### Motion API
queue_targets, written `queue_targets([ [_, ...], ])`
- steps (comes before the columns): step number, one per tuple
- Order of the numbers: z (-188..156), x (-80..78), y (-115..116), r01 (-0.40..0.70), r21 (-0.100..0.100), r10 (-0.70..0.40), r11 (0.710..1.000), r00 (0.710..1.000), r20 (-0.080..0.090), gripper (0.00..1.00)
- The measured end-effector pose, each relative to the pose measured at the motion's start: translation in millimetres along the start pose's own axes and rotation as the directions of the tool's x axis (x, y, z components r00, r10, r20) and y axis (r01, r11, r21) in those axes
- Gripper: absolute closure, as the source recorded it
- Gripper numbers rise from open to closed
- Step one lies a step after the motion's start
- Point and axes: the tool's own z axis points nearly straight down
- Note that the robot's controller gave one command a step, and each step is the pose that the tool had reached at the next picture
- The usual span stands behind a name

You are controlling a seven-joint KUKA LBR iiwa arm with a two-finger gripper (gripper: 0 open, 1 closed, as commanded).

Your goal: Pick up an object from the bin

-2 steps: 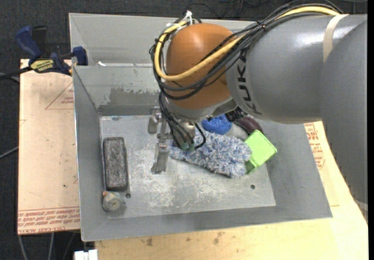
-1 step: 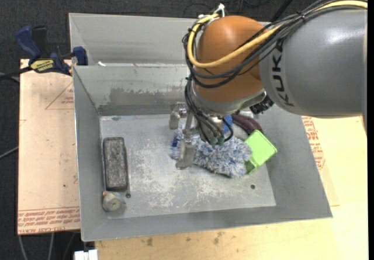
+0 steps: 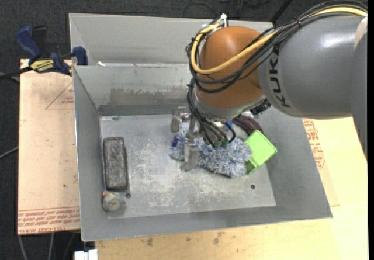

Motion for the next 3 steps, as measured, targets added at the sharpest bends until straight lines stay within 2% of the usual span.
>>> queue_targets([
  [1,17.2,2.7,-0.4,0.017,-0.001,-0.017,1.000,1.000,-0.004,0.00],
  [2,13.4,24.9,2.9,0.016,0.002,-0.016,1.000,1.000,-0.024,0.00],
  [3,11.8,-0.4,-2.5,0.266,-0.004,-0.266,0.964,0.964,-0.001,0.00],
])
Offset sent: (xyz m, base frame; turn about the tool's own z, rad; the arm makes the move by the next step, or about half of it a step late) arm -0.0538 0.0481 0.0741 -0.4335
